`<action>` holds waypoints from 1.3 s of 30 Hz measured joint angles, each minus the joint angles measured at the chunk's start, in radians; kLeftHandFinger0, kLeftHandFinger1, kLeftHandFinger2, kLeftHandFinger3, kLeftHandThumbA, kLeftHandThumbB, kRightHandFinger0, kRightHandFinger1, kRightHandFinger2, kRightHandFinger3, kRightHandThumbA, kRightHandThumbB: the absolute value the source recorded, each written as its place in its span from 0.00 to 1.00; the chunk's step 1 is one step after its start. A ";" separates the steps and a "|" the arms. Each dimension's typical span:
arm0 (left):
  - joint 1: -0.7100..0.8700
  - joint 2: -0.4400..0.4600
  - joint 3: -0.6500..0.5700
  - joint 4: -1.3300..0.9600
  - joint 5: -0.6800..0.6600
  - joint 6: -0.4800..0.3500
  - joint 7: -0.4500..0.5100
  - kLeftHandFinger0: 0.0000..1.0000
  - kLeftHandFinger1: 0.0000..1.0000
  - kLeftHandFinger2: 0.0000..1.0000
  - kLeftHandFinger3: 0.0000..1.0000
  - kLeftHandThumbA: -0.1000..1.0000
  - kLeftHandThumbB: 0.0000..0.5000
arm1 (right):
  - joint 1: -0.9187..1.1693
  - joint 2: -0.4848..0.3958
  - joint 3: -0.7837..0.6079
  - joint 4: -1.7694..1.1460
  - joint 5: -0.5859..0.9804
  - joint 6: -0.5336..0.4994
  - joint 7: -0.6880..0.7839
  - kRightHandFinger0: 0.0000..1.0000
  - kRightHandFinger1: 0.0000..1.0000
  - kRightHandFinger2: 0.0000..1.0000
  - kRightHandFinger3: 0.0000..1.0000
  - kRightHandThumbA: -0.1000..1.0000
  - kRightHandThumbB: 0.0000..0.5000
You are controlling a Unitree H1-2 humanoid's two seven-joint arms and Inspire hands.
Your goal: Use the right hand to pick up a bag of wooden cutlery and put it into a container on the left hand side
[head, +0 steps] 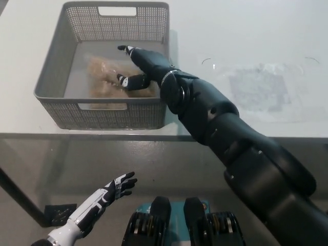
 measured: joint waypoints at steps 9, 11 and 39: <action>0.000 0.001 -0.011 0.000 0.002 0.001 -0.009 1.00 1.00 1.00 1.00 1.00 0.96 | -0.022 -0.050 0.023 -0.002 -0.001 0.011 0.015 1.00 1.00 1.00 1.00 1.00 1.00; 0.000 0.001 -0.014 0.000 0.003 0.001 -0.011 1.00 1.00 1.00 1.00 1.00 0.97 | -0.041 -0.062 0.013 -0.003 0.004 0.008 0.016 1.00 1.00 1.00 1.00 1.00 1.00; -0.007 0.005 -0.027 0.022 0.003 0.010 -0.023 1.00 1.00 1.00 1.00 1.00 0.93 | 0.289 -0.337 -0.394 -0.827 0.253 -0.079 0.112 1.00 1.00 1.00 1.00 0.96 0.78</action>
